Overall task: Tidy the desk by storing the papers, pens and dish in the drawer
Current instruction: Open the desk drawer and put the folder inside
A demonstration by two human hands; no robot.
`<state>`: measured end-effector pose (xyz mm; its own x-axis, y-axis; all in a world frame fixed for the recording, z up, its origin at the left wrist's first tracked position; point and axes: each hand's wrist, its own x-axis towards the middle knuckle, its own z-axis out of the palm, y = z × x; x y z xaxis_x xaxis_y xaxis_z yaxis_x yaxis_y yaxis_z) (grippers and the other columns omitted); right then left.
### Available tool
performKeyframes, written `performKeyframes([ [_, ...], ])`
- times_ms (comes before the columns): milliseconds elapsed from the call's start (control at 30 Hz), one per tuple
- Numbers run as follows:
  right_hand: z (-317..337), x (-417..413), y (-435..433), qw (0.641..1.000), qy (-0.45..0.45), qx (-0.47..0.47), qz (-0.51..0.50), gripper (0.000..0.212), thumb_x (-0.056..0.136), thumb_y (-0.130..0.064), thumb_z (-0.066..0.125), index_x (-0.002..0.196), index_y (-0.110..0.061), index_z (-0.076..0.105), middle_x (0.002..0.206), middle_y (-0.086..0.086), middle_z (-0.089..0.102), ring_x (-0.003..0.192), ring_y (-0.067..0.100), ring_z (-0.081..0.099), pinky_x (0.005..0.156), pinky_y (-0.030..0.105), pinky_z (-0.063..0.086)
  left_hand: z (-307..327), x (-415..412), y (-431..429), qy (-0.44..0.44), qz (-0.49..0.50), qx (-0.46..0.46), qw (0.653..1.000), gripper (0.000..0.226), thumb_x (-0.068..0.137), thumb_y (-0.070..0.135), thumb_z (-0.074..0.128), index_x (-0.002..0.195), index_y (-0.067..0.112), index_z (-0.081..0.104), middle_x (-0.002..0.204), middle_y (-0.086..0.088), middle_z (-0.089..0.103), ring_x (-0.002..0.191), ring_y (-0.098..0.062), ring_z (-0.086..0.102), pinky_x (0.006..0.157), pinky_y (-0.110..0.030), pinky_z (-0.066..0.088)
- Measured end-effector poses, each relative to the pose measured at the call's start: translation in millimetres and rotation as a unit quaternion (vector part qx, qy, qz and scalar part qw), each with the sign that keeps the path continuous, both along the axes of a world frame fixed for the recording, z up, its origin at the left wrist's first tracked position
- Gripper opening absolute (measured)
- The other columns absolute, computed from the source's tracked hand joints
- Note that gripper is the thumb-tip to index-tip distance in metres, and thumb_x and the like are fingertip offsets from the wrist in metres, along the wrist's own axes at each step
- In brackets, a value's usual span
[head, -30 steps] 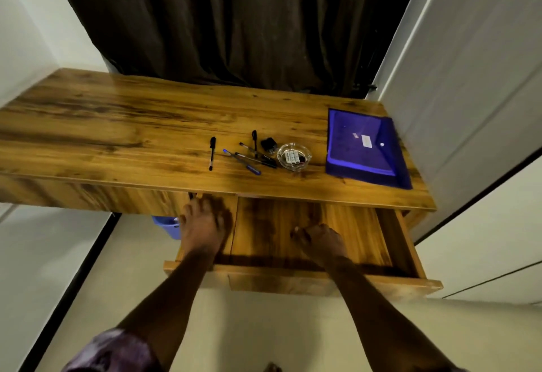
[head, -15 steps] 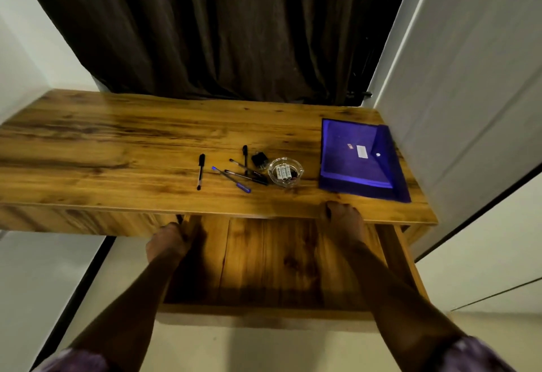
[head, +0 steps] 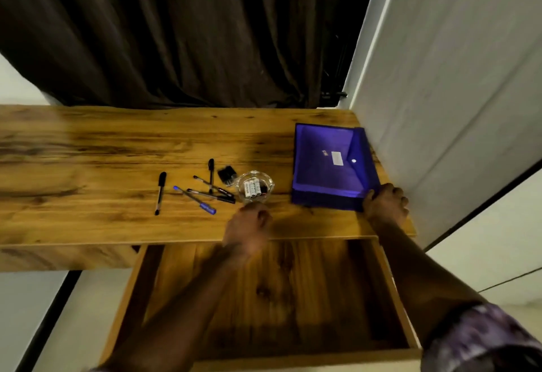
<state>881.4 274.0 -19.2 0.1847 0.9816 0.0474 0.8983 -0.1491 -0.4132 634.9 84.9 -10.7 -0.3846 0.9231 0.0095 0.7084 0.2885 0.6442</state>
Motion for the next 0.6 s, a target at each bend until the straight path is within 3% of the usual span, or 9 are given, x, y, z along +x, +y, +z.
performKeyframes([
  [133,0,17,21,0.990,0.122,-0.066,0.002,0.042,0.086,-0.020,0.064,0.123,-0.002,0.053,0.126,0.027,0.058,0.118,0.043,0.054,0.098,0.044,0.045,-12,52,51,-0.229,0.024,-0.064,0.971,0.054,0.094,0.042,0.057,0.140,0.017,0.042,0.140,-0.007,0.048,0.123,-0.022,0.051,0.099,-0.038,0.048],
  [167,0,19,25,0.986,0.145,-0.078,0.003,0.044,0.084,-0.017,0.068,0.123,-0.002,0.057,0.125,0.025,0.060,0.117,0.042,0.055,0.099,0.042,0.044,-15,58,59,-0.250,0.041,-0.081,0.964,0.061,0.094,0.045,0.056,0.144,0.016,0.037,0.146,-0.008,0.044,0.130,-0.025,0.046,0.105,-0.041,0.043],
  [233,2,21,31,0.973,0.199,-0.113,-0.004,0.044,0.082,-0.018,0.071,0.122,-0.002,0.062,0.121,0.022,0.065,0.114,0.036,0.060,0.100,0.037,0.045,-15,60,69,-0.281,0.093,-0.082,0.952,0.055,0.095,0.041,0.056,0.140,0.013,0.041,0.140,-0.007,0.050,0.126,-0.025,0.049,0.104,-0.037,0.042],
  [267,2,21,34,0.962,0.242,-0.129,-0.011,0.040,0.083,-0.017,0.070,0.120,0.000,0.064,0.112,0.020,0.069,0.105,0.031,0.066,0.091,0.033,0.050,-16,57,71,-0.309,0.114,-0.076,0.941,0.049,0.095,0.039,0.057,0.135,0.013,0.044,0.133,-0.005,0.054,0.120,-0.025,0.052,0.100,-0.036,0.044],
  [300,6,19,33,0.943,0.302,-0.137,-0.021,0.035,0.085,-0.014,0.067,0.115,0.004,0.065,0.094,0.019,0.072,0.084,0.024,0.072,0.073,0.028,0.055,-16,54,73,-0.346,0.124,-0.074,0.927,0.045,0.095,0.039,0.057,0.132,0.015,0.047,0.129,-0.003,0.056,0.116,-0.025,0.054,0.099,-0.038,0.045],
  [367,15,16,30,0.897,0.414,-0.148,-0.052,0.022,0.088,-0.008,0.060,0.103,0.008,0.064,0.057,0.009,0.065,0.038,0.014,0.060,0.036,0.019,0.044,-15,47,73,-0.417,0.130,-0.073,0.897,0.042,0.093,0.042,0.058,0.127,0.017,0.051,0.129,-0.003,0.056,0.115,-0.026,0.056,0.100,-0.047,0.047],
  [400,18,15,29,0.877,0.448,-0.160,-0.063,0.019,0.090,-0.006,0.055,0.100,0.009,0.061,0.050,0.008,0.061,0.031,0.015,0.054,0.030,0.017,0.037,-14,44,72,-0.443,0.125,-0.075,0.885,0.037,0.093,0.043,0.056,0.122,0.020,0.054,0.128,-0.006,0.058,0.113,-0.027,0.057,0.100,-0.051,0.048],
  [500,30,12,21,0.804,0.562,-0.183,-0.069,0.022,0.094,-0.001,0.042,0.110,0.008,0.054,0.058,0.015,0.061,0.036,0.019,0.053,0.031,0.018,0.040,-4,41,69,-0.515,0.117,-0.074,0.846,0.032,0.098,0.042,0.048,0.125,0.026,0.054,0.125,-0.008,0.060,0.105,-0.029,0.063,0.096,-0.048,0.051],
  [600,38,12,16,0.713,0.676,-0.163,-0.092,0.037,0.093,0.008,0.036,0.126,-0.001,0.051,0.105,0.024,0.062,0.047,0.022,0.068,0.034,0.020,0.048,6,38,65,-0.600,0.124,-0.043,0.789,0.044,0.102,0.043,0.040,0.142,0.024,0.041,0.131,-0.015,0.059,0.100,-0.033,0.067,0.088,-0.046,0.054],
])
